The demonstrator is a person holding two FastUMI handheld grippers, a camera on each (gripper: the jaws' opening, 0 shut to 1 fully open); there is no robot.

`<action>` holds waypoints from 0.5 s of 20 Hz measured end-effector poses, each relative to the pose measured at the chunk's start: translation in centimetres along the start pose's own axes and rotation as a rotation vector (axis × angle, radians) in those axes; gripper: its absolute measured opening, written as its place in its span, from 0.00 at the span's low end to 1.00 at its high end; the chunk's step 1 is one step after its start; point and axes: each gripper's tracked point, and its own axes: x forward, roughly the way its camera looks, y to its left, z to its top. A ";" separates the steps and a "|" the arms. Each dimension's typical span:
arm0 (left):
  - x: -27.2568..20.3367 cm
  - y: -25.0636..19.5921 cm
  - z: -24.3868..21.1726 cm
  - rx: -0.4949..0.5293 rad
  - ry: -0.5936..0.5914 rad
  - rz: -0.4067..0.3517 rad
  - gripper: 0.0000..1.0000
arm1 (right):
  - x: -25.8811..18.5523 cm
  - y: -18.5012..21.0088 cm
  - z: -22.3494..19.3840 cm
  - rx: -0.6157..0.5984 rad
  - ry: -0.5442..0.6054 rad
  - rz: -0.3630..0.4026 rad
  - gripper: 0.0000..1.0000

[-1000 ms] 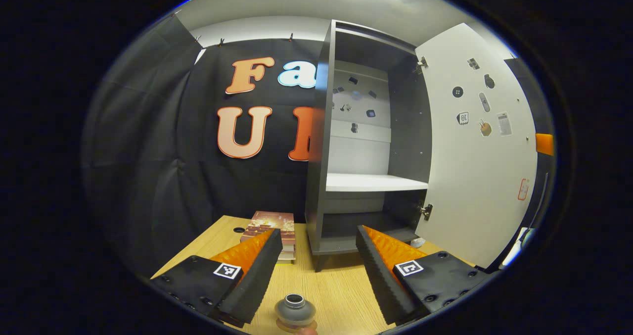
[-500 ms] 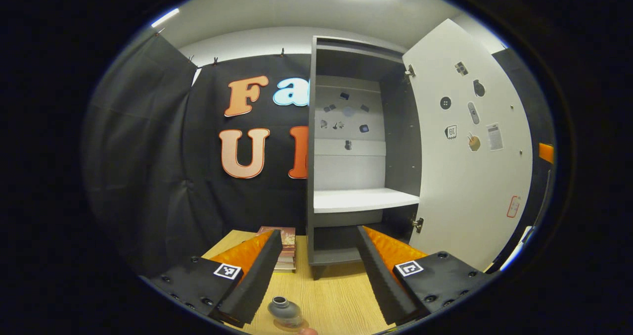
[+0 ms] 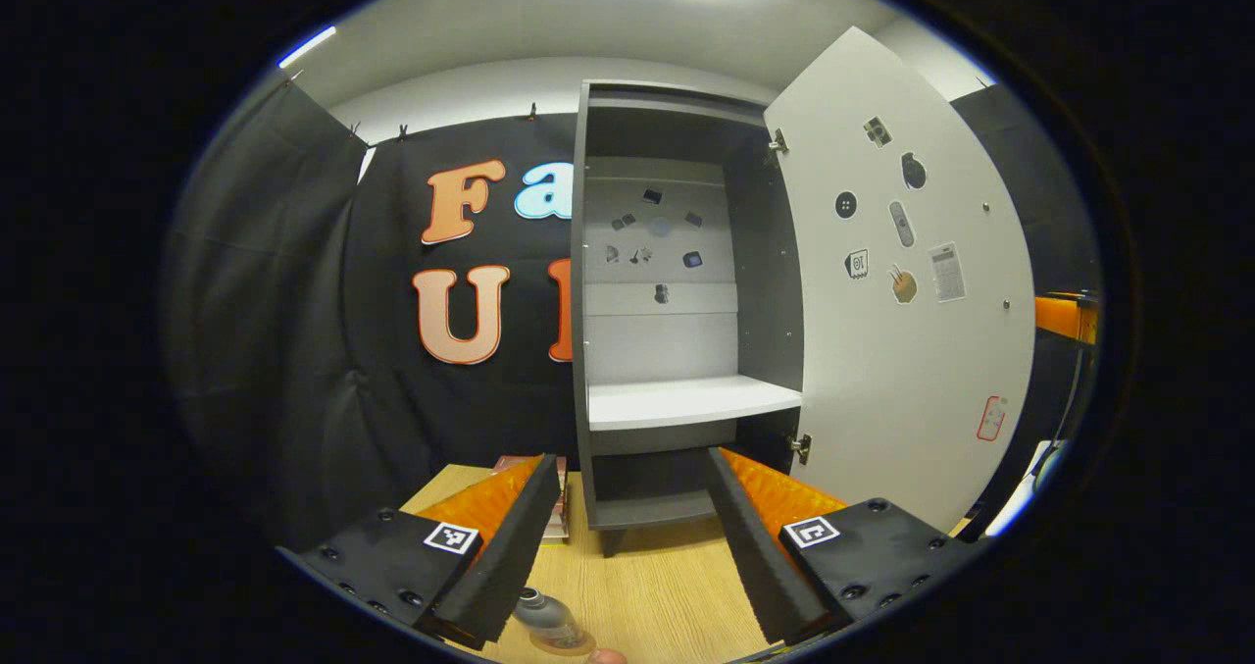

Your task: Open the cabinet door with the right hand, grasp the bottle in the cabinet with the left hand and place it on the coaster, then close the cabinet door with the right hand.

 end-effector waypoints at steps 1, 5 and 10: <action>-0.1 0.2 0.2 -0.006 -0.003 0.006 0.97 | -0.1 1.1 0.0 0.004 0.002 0.023 0.90; -0.1 2.1 0.1 -0.013 0.002 0.045 0.99 | 0.1 7.1 0.0 0.028 0.011 0.167 0.90; 0.5 5.0 -0.1 -0.033 -0.003 0.079 0.97 | 1.9 13.9 -0.3 0.079 0.033 0.311 0.90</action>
